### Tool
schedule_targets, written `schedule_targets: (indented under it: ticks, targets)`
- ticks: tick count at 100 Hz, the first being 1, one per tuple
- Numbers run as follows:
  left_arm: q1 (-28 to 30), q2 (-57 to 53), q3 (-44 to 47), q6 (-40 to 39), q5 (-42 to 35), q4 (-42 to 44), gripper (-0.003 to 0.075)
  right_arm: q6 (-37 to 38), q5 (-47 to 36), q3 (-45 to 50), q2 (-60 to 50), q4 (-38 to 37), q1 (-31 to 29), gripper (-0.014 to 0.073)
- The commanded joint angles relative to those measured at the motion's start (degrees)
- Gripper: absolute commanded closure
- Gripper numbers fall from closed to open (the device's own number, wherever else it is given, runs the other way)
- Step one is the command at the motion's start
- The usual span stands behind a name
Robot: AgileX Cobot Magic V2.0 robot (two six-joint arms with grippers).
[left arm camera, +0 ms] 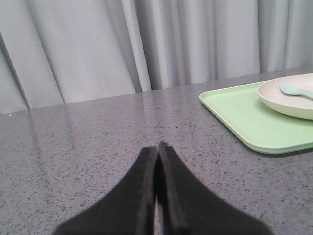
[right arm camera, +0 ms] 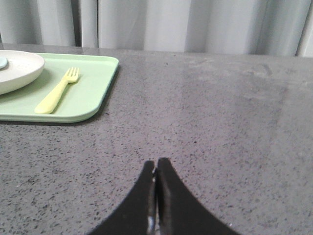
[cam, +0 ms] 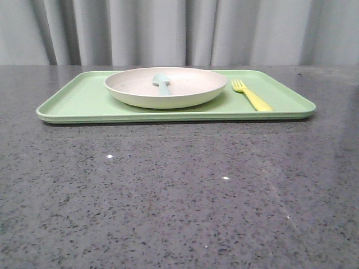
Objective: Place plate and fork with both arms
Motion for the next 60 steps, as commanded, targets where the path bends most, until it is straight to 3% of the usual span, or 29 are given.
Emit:
schedule_targets:
  ticks: [1, 60]
  targets:
    - [-0.47, -1.82, 0.77, -0.52, -4.5, -0.48, 0.0741, -0.92, -6.35, -0.26, -1.34, -2.63, -0.44, 0.0713]
    - [-0.47, -1.82, 0.77, -0.52, -4.5, -0.48, 0.0741, -0.92, -8.05, -0.26, -1.34, -2.74, -0.44, 0.0713]
